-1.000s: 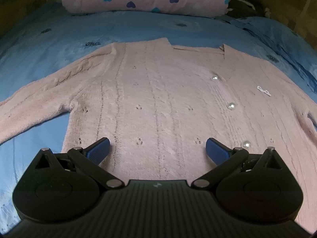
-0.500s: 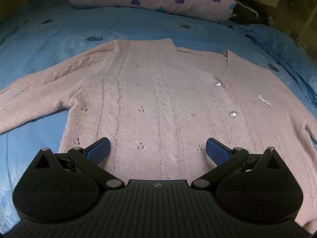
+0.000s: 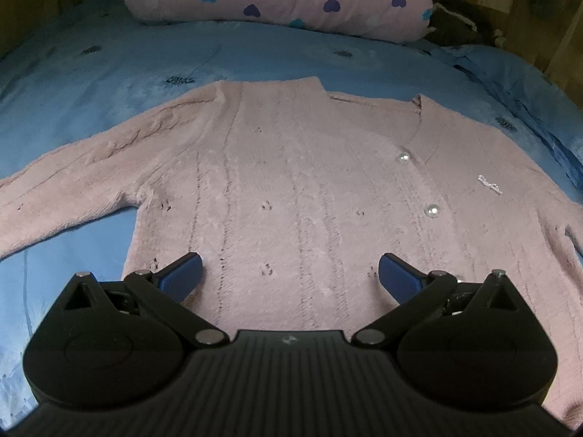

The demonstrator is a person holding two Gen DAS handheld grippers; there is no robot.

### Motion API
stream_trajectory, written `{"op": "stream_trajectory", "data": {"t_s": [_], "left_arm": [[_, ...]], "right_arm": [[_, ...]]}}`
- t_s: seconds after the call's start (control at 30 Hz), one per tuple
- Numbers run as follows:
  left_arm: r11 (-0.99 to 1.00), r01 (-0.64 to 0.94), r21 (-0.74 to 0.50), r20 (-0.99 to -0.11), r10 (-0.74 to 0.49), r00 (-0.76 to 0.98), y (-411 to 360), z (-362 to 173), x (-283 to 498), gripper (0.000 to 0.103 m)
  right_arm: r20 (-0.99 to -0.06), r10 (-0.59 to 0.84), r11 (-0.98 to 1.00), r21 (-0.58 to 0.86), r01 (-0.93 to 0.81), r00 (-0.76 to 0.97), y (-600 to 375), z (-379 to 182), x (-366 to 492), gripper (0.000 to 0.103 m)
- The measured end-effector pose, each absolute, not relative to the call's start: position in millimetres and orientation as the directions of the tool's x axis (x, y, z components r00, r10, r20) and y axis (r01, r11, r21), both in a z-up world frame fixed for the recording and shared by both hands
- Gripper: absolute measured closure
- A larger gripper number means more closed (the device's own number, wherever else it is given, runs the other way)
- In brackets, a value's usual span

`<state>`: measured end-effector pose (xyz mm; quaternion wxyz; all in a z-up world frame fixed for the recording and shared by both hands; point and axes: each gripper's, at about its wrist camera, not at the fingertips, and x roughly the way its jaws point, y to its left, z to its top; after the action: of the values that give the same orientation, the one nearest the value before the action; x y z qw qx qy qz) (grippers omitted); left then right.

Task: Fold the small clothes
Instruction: 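Carry the sleeve across the cardigan body and release it with the right gripper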

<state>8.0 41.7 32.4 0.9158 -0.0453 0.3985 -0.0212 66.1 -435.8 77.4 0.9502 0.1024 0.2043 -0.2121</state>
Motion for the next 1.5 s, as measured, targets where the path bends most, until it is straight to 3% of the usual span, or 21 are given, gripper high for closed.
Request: {"op": "stream_trajectory", "data": {"t_s": [0.27, 0.67, 0.83, 1.13, 1.27, 1.33, 1.4, 1.5], "left_arm": [[0.991, -0.033, -0.129, -0.725, -0.072, 0.684, 54.0, 37.8, 10.5, 0.000], [0.979, -0.076, -0.190, -0.742, -0.093, 0.664, 68.4, 40.5, 12.3, 0.000], [0.975, -0.102, -0.198, -0.749, -0.083, 0.657, 75.2, 40.4, 12.8, 0.000], [0.962, -0.150, -0.229, -0.743, -0.073, 0.665, 90.6, 44.4, 15.9, 0.000], [0.969, -0.127, -0.212, -0.720, -0.067, 0.690, 87.9, 47.2, 14.8, 0.000], [0.974, -0.114, -0.198, -0.708, -0.062, 0.704, 85.0, 48.4, 13.4, 0.000], [0.976, -0.104, -0.190, -0.700, -0.060, 0.712, 82.1, 47.8, 13.4, 0.000], [0.979, -0.087, -0.186, -0.691, -0.067, 0.720, 78.2, 45.2, 13.0, 0.000]], "right_arm": [[-0.373, -0.190, 0.931, 0.226, 0.288, 0.908, -373.8, 122.3, 86.2, 0.082], [-0.317, 0.147, 0.945, 0.324, -0.038, 0.937, -248.6, 137.0, 105.8, 0.082], [-0.375, 0.254, 0.949, 0.275, -0.155, 0.891, -191.8, 107.8, 114.5, 0.082], [-0.517, 0.370, 0.921, 0.316, -0.230, 0.772, -136.3, 24.7, 125.4, 0.082], [-0.595, 0.388, 0.920, 0.297, -0.256, 0.704, -121.8, 2.2, 123.2, 0.075], [-0.584, 0.390, 0.921, 0.268, -0.284, 0.712, -119.9, 2.4, 115.3, 0.067], [-0.587, 0.421, 0.907, 0.275, -0.320, 0.691, -123.5, 9.6, 107.8, 0.050], [-0.568, 0.458, 0.889, 0.287, -0.357, 0.683, -139.1, 26.0, 88.6, 0.044]]}}
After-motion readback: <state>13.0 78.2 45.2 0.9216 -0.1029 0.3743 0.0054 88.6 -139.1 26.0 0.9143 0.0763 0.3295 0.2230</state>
